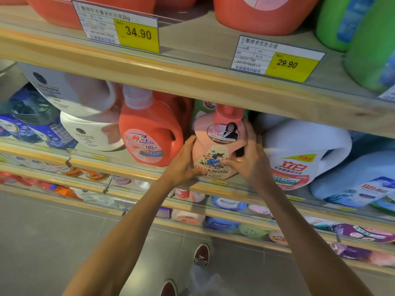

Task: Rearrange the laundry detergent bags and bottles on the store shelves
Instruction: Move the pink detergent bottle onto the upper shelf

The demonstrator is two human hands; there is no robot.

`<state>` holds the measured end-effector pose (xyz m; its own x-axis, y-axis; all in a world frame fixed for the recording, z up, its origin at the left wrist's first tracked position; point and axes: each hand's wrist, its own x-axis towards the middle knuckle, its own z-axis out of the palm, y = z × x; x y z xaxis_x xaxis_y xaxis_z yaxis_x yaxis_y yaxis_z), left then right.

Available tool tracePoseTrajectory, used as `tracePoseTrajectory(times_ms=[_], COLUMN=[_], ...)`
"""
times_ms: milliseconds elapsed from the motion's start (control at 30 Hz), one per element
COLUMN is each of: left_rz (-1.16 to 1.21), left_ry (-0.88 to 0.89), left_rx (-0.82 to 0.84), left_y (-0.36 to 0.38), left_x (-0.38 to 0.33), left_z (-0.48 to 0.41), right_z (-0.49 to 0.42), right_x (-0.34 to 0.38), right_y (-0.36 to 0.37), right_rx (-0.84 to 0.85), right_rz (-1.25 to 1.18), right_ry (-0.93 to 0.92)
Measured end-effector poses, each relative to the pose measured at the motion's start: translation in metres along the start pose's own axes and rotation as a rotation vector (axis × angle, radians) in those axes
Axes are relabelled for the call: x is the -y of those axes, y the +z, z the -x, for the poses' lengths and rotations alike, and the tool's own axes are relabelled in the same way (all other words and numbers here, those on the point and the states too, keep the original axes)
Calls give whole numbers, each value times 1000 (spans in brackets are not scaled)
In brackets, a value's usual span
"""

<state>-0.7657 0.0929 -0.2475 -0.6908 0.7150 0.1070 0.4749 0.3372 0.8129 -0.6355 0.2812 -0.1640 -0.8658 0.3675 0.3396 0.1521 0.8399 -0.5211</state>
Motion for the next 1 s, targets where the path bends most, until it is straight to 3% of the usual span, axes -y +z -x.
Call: tracePoseTrajectory(times_ms=[400,567,700,800,933,1000], left_rz=[-110,-261,-391,-321,-215,-133], left_ry=[45,43,144,155,53,6], left_rx=[4,23,-16,-64,-95,-63], left_y=[-4,-3,-20,-39,-64,-78], left_x=[-1,12,9,-9,-47,-63], left_z=[9,13,22,49,107,134], right_z=[28,43,48,56,72,82], right_x=[14,27,48,68,96,112], right_y=[-5,-11,-26,-40,-49,-49], right_rx=[-73,-105,-163,-151,-14,32], right_rz=[70,92,87,62,-120,-387], right_ry=[7,-65,-147,-179,-60,-43])
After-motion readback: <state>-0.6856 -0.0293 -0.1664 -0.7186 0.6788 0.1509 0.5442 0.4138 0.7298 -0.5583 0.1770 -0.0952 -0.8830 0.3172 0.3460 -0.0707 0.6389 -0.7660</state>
